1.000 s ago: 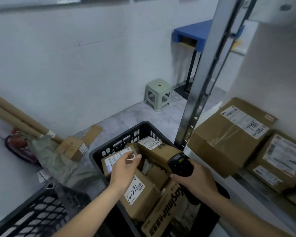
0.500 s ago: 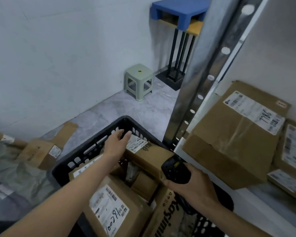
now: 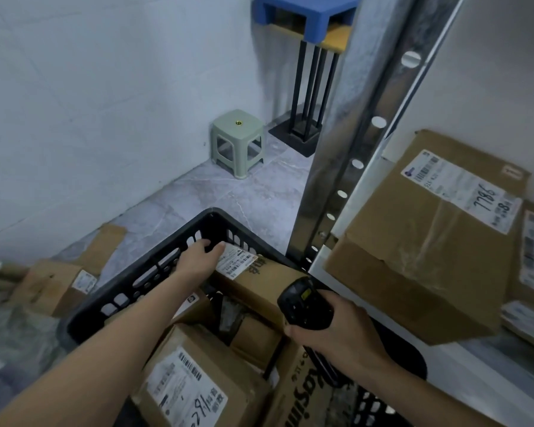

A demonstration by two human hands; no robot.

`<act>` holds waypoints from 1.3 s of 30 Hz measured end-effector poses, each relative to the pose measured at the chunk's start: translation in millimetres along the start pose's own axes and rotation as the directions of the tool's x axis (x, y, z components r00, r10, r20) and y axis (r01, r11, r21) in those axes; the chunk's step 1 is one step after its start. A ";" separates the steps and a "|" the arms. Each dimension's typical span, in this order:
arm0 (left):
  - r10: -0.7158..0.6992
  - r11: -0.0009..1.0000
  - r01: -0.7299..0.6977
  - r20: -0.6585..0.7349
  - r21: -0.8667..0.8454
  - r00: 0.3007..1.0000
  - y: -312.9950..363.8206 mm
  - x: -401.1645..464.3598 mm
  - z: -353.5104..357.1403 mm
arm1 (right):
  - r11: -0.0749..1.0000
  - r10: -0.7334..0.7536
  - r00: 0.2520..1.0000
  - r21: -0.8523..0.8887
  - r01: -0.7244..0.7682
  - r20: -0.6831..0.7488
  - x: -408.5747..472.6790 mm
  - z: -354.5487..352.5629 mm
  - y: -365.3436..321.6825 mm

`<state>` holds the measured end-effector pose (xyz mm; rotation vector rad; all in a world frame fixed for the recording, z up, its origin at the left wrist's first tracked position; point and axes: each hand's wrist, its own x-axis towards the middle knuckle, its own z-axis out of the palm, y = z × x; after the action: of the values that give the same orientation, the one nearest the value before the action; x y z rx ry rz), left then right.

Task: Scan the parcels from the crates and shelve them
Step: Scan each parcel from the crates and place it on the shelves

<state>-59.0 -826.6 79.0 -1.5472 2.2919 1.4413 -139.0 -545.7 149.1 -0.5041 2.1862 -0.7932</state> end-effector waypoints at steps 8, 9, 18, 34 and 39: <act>-0.035 0.999 0.035 0.045 -0.010 0.998 -0.2 6.7 -0.6 | 1.000 -0.009 1.000 -0.009 0.009 0.008 2.8 1.3 -0.2; -0.032 0.999 0.033 0.031 -0.028 0.999 -2.2 4.8 -1.7 | 1.000 -0.007 1.000 -0.012 0.007 0.009 2.6 1.4 0.6; 0.084 0.989 -0.103 -0.179 -0.103 0.980 1.5 -29.8 -17.6 | 0.997 -0.021 1.000 0.079 0.019 0.021 -13.5 4.5 -5.4; 0.132 0.930 -0.216 -0.278 -0.298 0.951 -5.4 -144.2 -91.3 | 0.978 -0.118 0.990 0.163 0.128 -0.071 -102.7 16.3 -26.6; 0.154 0.895 -0.256 -0.285 -0.365 0.946 -5.8 -202.5 -109.5 | 0.956 -0.185 0.974 0.204 0.209 -0.131 -158.5 14.1 -31.1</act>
<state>96.4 -757.3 234.1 -1.7101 2.4831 1.9797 -22.6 -484.2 243.9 -0.5857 2.1371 -1.1793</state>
